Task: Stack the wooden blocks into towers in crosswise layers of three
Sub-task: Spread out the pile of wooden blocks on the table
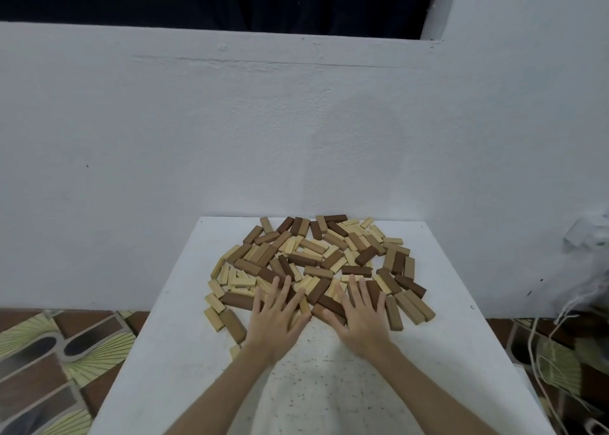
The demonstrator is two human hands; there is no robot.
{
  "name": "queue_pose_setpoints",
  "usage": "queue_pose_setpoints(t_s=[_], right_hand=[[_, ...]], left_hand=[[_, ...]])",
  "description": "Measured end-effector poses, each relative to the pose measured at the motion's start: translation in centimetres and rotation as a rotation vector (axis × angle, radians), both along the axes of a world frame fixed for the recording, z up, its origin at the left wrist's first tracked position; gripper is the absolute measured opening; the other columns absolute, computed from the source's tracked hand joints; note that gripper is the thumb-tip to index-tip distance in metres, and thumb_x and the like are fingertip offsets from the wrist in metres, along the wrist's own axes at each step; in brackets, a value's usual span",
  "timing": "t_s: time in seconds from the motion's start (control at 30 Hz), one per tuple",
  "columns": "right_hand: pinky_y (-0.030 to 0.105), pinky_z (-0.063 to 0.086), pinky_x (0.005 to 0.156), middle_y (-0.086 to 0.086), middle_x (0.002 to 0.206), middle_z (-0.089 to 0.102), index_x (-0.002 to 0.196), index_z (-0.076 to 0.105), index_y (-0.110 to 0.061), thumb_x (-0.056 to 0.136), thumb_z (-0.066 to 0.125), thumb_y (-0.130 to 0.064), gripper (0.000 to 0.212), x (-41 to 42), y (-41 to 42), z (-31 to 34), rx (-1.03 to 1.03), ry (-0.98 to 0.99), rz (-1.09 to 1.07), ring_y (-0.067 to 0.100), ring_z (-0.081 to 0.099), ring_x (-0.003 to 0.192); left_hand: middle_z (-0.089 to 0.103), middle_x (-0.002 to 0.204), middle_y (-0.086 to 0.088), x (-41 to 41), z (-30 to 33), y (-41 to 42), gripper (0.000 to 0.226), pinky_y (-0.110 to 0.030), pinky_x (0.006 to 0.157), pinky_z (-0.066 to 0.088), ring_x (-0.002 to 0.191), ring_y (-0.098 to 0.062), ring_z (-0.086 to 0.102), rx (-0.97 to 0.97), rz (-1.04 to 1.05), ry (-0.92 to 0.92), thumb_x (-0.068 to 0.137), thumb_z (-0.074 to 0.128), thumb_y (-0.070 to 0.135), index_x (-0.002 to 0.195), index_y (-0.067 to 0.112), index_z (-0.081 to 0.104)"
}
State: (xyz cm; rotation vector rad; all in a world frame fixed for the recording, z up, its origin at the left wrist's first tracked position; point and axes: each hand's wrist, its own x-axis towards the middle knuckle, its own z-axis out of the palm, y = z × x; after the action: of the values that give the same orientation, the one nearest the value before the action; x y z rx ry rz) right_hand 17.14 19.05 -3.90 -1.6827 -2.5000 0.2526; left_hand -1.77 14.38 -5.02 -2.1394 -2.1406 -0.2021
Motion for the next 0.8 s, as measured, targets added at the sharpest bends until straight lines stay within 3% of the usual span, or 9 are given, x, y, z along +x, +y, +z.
queue_pose_setpoints(t_s=[0.1,0.17,0.27,0.33,0.4,0.57,0.67,0.73,0.8], right_hand=[[0.046,-0.017,0.11,-0.004,0.153,-0.023,0.152,-0.003,-0.029,0.061,-0.026,-0.082,0.108,0.1,-1.1,0.1,0.026,0.028,0.042,0.017,-0.029,0.139],[0.047,-0.011,0.111,0.0,0.156,-0.014,0.153,0.006,-0.027,0.077,-0.006,-0.075,0.09,0.0,-1.8,-0.3,0.06,0.016,0.06,0.02,-0.023,0.139],[0.054,0.014,0.111,0.009,0.157,0.015,0.146,0.037,-0.021,0.087,0.019,-0.054,0.071,0.3,-2.8,-0.8,0.091,0.031,0.033,0.027,0.0,0.142],[0.056,0.029,0.108,0.011,0.153,0.03,0.135,0.053,-0.019,0.086,0.025,-0.048,0.064,0.5,-3.6,-0.8,0.075,0.003,0.025,0.028,0.009,0.145],[0.052,0.048,0.093,0.01,0.137,0.054,0.114,0.07,-0.022,0.083,0.036,-0.042,0.05,1.0,-4.2,-1.0,0.091,-0.011,0.02,0.026,0.032,0.135],[0.042,0.056,0.081,0.009,0.116,0.067,0.102,0.074,-0.018,0.081,0.041,-0.034,0.042,1.3,-4.9,-2.0,0.209,0.08,0.024,0.028,0.064,0.109],[0.034,0.057,0.069,0.007,0.102,0.068,0.095,0.073,-0.014,0.074,0.066,-0.022,0.024,1.3,-5.3,-1.7,0.307,0.186,0.062,0.026,0.067,0.092],[0.028,0.054,0.062,0.004,0.093,0.065,0.09,0.072,-0.012,0.062,0.082,-0.014,0.03,1.3,-5.4,-1.6,0.322,0.255,0.1,0.022,0.064,0.083],[0.023,0.051,0.059,0.002,0.087,0.063,0.088,0.071,-0.011,0.06,0.086,-0.01,0.032,1.4,-5.1,-1.6,0.325,0.301,0.121,0.02,0.062,0.076]], left_hand=[[-0.002,0.154,0.008,-0.9,-0.2,-1.7,0.058,-0.038,0.109,-0.022,0.143,-0.02,-0.011,-0.002,0.025,-0.045,0.095,0.009,0.06,0.147,0.035,0.015],[0.031,0.15,0.005,-1.6,-0.4,-2.9,0.055,-0.04,0.112,-0.004,0.143,-0.02,0.015,-0.068,0.044,-0.057,0.098,0.015,0.054,0.137,0.031,0.045],[0.055,0.134,0.005,-2.4,0.2,-4.4,0.056,-0.043,0.108,0.014,0.133,-0.017,0.039,-0.175,0.055,-0.072,0.098,0.015,0.051,0.117,0.032,0.064],[0.056,0.133,0.006,-2.8,0.3,-5.4,0.053,-0.04,0.111,0.006,0.13,-0.018,0.044,-0.163,0.027,-0.107,0.096,0.022,0.056,0.112,0.032,0.066],[0.057,0.131,0.006,-2.9,0.5,-6.1,0.049,-0.037,0.112,0.001,0.13,-0.019,0.043,-0.148,0.018,-0.113,0.09,0.032,0.061,0.108,0.031,0.066],[0.063,0.119,0.008,-2.2,-0.2,-6.1,0.038,-0.038,0.105,0.022,0.123,-0.015,0.039,-0.026,-0.004,-0.094,0.083,0.038,0.055,0.097,0.037,0.069],[0.064,0.115,0.01,-1.2,-0.1,-5.9,0.031,-0.038,0.103,0.036,0.12,-0.014,0.04,0.076,-0.014,-0.139,0.084,0.042,0.049,0.093,0.037,0.069],[0.063,0.115,0.011,-0.7,-0.2,-5.4,0.018,-0.039,0.102,0.036,0.12,-0.016,0.042,0.125,-0.052,-0.156,0.078,0.062,0.048,0.088,0.035,0.069],[0.063,0.114,0.012,-0.2,0.0,-5.1,0.022,-0.038,0.102,0.037,0.118,-0.016,0.049,0.106,-0.049,-0.134,0.067,0.076,0.051,0.081,0.036,0.069]])
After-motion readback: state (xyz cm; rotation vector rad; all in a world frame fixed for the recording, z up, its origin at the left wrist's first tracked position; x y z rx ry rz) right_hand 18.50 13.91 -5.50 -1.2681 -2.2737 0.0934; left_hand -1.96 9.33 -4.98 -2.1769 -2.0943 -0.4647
